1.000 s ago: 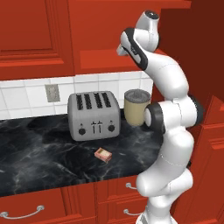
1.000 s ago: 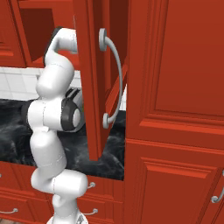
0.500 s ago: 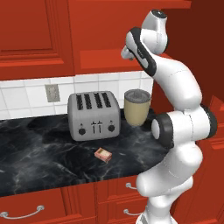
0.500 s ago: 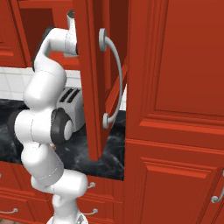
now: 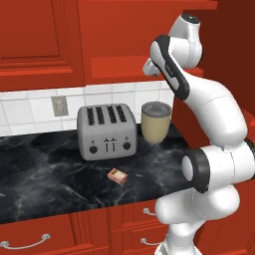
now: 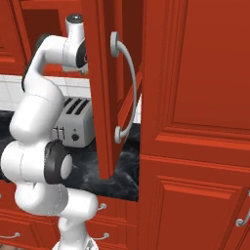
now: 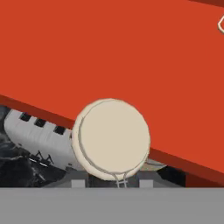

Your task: Pick the dish brush and bar soap from the cabinet and place them on the counter.

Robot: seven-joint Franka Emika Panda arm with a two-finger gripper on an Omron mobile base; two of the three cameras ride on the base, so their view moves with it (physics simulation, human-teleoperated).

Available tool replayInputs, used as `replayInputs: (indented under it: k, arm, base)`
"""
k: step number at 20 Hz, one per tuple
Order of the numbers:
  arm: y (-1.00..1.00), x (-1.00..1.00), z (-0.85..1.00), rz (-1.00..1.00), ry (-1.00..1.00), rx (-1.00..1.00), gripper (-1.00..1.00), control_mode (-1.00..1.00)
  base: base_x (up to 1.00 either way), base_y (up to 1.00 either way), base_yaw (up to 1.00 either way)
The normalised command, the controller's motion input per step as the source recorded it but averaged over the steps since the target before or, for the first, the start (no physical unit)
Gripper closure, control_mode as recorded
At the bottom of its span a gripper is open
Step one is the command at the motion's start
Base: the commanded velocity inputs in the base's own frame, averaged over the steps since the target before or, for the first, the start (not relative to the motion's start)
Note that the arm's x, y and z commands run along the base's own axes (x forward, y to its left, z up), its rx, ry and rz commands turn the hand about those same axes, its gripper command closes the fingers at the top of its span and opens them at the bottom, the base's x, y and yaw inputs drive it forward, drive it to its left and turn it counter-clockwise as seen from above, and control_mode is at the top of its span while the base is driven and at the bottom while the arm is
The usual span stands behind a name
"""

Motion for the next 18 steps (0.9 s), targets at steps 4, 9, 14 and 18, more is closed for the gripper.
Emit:
replayInputs:
  k: [4,9,14,18]
  arm:
    - [0.00,-0.69,-0.10,0.00,0.07,0.00,1.00,-1.00]
    - [0.03,-0.67,-0.06,-0.01,0.10,0.00,1.00,-1.00]
    - [0.08,-0.63,-0.02,-0.01,0.11,0.00,1.00,-1.00]
    - [0.13,-0.61,0.00,-0.01,0.09,0.00,1.00,-1.00]
  base:
    - [0.00,0.00,0.00]
    - [0.00,0.00,0.00]
    - [0.00,0.00,0.00]
    - [0.00,0.00,0.00]
